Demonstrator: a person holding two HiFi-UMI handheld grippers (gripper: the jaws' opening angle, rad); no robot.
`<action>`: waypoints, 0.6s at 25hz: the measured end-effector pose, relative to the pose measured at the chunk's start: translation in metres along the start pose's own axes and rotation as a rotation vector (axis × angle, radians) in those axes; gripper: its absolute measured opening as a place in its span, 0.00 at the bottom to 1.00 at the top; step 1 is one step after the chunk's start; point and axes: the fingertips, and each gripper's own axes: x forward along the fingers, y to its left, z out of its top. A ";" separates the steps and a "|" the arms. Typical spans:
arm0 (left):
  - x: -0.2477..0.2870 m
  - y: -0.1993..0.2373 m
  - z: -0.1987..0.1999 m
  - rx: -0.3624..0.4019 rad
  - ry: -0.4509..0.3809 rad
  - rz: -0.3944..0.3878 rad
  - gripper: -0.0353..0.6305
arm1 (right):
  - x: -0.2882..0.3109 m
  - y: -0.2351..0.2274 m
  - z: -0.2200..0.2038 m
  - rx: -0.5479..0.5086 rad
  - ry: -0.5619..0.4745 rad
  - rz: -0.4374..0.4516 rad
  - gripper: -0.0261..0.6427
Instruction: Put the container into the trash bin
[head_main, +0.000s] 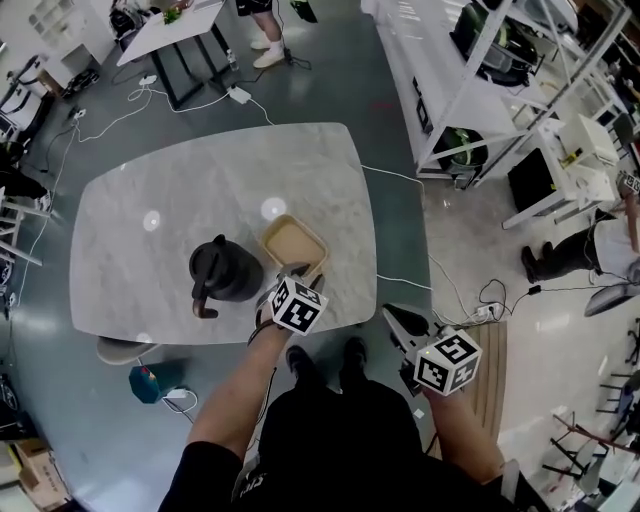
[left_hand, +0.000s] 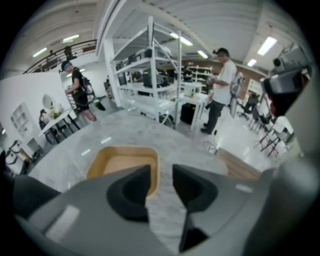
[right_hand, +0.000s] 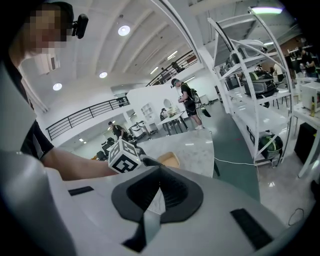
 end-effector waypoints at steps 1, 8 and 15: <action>0.007 0.000 -0.006 0.010 0.031 0.003 0.27 | -0.001 -0.003 -0.002 0.008 0.000 -0.001 0.03; 0.043 0.004 -0.037 0.075 0.209 0.041 0.24 | -0.003 -0.021 -0.017 0.056 0.000 0.012 0.03; 0.044 0.011 -0.044 0.086 0.247 0.104 0.09 | -0.013 -0.035 -0.018 0.073 -0.025 0.017 0.03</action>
